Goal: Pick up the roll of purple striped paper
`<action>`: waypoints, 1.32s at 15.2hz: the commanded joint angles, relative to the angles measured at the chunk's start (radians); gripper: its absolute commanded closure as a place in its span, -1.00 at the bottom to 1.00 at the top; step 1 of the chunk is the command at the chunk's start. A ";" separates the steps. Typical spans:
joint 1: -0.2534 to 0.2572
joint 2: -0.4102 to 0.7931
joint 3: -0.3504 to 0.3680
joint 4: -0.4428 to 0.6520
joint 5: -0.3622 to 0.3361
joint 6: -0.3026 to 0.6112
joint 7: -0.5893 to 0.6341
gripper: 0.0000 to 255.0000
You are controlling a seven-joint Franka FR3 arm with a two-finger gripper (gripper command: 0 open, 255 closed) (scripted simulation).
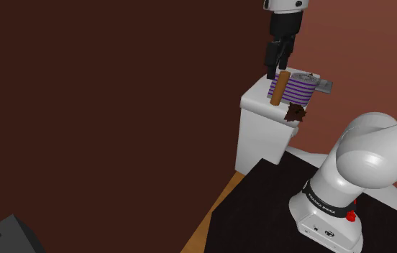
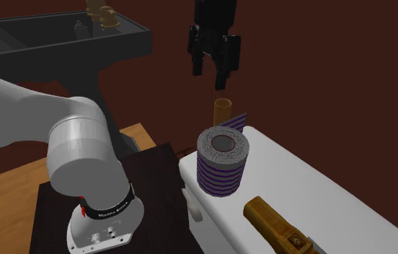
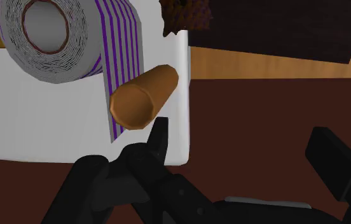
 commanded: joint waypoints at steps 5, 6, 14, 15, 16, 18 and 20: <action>0.018 -0.093 -0.154 -0.066 -0.071 0.053 -0.255 -1.00; 0.023 -0.108 -0.195 -0.075 -0.089 0.067 -0.319 -1.00; 0.039 -0.142 -0.347 -0.143 -0.155 0.162 -0.523 -1.00; 0.037 -0.144 -0.350 -0.158 -0.158 0.174 -0.523 -1.00; 0.036 -0.146 -0.354 -0.172 -0.161 0.186 -0.523 -1.00; 0.033 -0.149 -0.359 -0.194 -0.166 0.205 -0.522 -1.00; 0.033 -0.149 -0.359 -0.193 -0.166 0.204 -0.523 1.00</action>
